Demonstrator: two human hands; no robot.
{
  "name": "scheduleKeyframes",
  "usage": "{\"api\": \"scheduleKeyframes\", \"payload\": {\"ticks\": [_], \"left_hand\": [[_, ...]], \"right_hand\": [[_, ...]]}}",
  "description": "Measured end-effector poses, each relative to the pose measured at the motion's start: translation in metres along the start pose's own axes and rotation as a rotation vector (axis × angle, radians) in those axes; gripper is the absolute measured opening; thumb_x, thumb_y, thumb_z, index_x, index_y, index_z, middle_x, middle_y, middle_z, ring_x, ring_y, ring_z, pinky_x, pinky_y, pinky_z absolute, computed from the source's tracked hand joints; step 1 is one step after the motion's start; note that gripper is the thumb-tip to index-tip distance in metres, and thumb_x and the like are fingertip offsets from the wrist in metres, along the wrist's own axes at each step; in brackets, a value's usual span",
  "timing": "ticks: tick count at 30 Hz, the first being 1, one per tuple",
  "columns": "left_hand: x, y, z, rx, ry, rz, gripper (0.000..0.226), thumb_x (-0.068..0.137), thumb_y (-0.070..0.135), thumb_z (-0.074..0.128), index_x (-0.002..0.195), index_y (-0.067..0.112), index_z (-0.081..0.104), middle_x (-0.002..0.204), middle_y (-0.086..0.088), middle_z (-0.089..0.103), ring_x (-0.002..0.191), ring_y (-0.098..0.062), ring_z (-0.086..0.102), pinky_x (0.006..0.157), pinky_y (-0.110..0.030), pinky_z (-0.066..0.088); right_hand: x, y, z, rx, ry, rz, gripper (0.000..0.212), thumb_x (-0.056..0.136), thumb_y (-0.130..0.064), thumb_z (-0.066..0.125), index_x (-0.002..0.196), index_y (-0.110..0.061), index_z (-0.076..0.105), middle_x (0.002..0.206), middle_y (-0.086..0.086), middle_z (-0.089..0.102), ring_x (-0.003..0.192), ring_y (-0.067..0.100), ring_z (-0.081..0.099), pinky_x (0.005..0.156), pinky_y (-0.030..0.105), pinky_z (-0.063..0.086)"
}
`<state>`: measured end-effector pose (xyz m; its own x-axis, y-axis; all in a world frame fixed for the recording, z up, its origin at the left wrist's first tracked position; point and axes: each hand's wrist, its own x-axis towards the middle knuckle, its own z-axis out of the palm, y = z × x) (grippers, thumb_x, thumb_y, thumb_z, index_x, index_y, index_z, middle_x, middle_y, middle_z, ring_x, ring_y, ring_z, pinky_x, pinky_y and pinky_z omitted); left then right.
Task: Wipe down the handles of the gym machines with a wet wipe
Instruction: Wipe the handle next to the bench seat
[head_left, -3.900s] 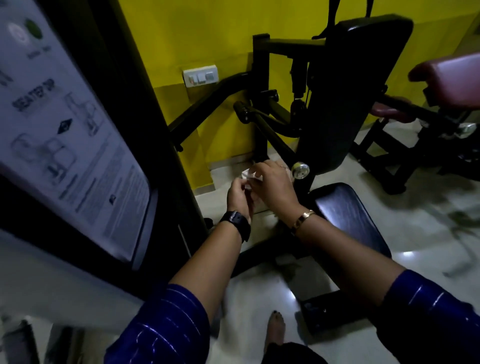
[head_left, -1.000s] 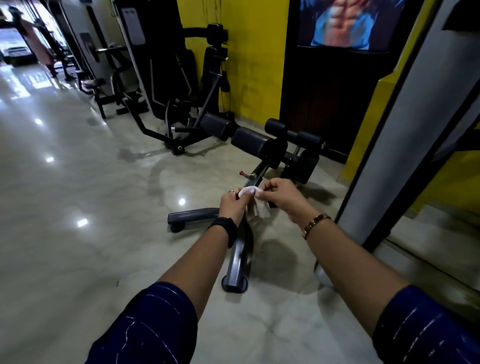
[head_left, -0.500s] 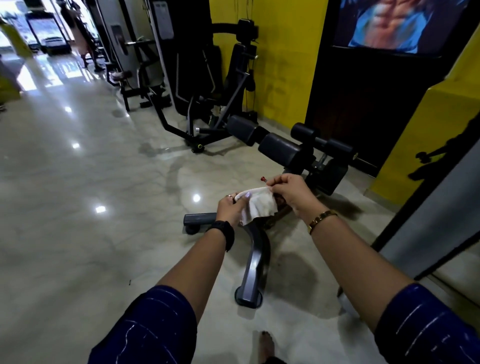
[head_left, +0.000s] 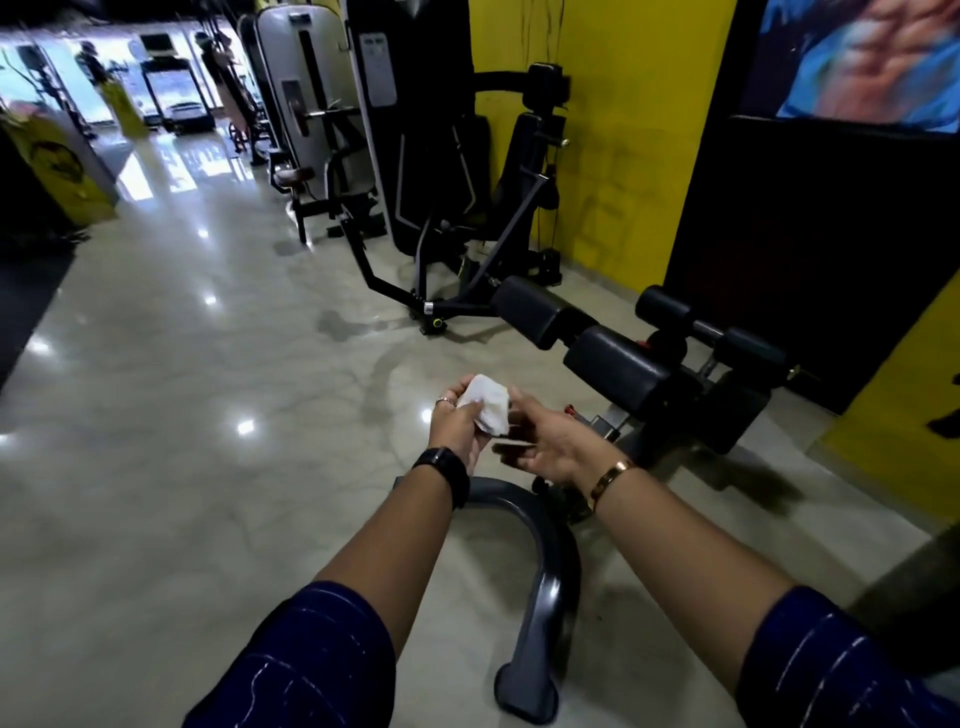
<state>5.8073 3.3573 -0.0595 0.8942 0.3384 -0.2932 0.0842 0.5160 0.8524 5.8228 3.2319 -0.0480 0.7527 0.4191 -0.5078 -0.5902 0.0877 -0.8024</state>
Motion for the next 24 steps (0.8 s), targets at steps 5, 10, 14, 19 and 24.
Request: {"api": "scheduleKeyframes", "payload": {"ticks": [5, 10, 14, 19, 24], "left_hand": [[0.035, 0.013, -0.009, 0.010, -0.005, 0.012, 0.036, 0.095, -0.011, 0.041, 0.120, 0.013, 0.050, 0.110, -0.013, 0.062, 0.093, -0.025, 0.063, 0.073, -0.032, 0.057], [0.077, 0.027, -0.021, 0.025, -0.031, -0.052, 0.035, 0.093, -0.009, 0.039, 0.121, 0.006, 0.056, 0.106, -0.015, 0.066, 0.091, -0.027, 0.064, 0.074, -0.035, 0.057], [0.124, 0.045, -0.030, 0.042, -0.019, -0.110, 0.026, 0.095, 0.010, 0.052, 0.113, -0.005, 0.062, 0.099, -0.018, 0.068, 0.080, -0.028, 0.065, 0.067, -0.034, 0.056], [0.187, 0.068, -0.032, 0.209, -0.201, -0.176, 0.011, 0.093, 0.000, 0.052, 0.090, 0.005, 0.061, 0.089, -0.017, 0.064, 0.072, -0.026, 0.062, 0.060, -0.029, 0.056], [0.245, 0.085, -0.027, 0.289, -0.347, -0.186, 0.020, 0.097, -0.002, 0.046, 0.091, 0.013, 0.058, 0.083, -0.008, 0.062, 0.073, -0.020, 0.059, 0.055, -0.027, 0.052]], "right_hand": [[0.045, -0.018, 0.020, 0.165, 0.038, -0.148, 0.024, 0.092, -0.023, 0.063, 0.108, -0.005, 0.064, 0.096, 0.012, 0.069, 0.085, 0.025, 0.065, 0.086, 0.039, 0.052], [0.090, -0.039, 0.034, 0.208, 0.145, -0.226, 0.036, 0.087, 0.009, 0.058, 0.122, -0.002, 0.054, 0.114, 0.021, 0.064, 0.087, 0.030, 0.065, 0.075, 0.041, 0.056], [0.130, -0.057, 0.048, 0.144, 0.186, -0.282, 0.036, 0.089, 0.012, 0.052, 0.117, -0.010, 0.055, 0.108, 0.011, 0.065, 0.089, 0.026, 0.065, 0.071, 0.037, 0.056], [0.173, -0.076, 0.059, 0.165, 0.259, -0.351, 0.039, 0.088, 0.018, 0.045, 0.113, -0.010, 0.055, 0.106, 0.010, 0.063, 0.093, 0.026, 0.063, 0.070, 0.036, 0.055], [0.205, -0.098, 0.069, 0.162, 0.416, -0.412, 0.030, 0.090, 0.015, 0.047, 0.084, -0.011, 0.061, 0.088, 0.006, 0.063, 0.081, 0.019, 0.060, 0.073, 0.028, 0.051]]}}
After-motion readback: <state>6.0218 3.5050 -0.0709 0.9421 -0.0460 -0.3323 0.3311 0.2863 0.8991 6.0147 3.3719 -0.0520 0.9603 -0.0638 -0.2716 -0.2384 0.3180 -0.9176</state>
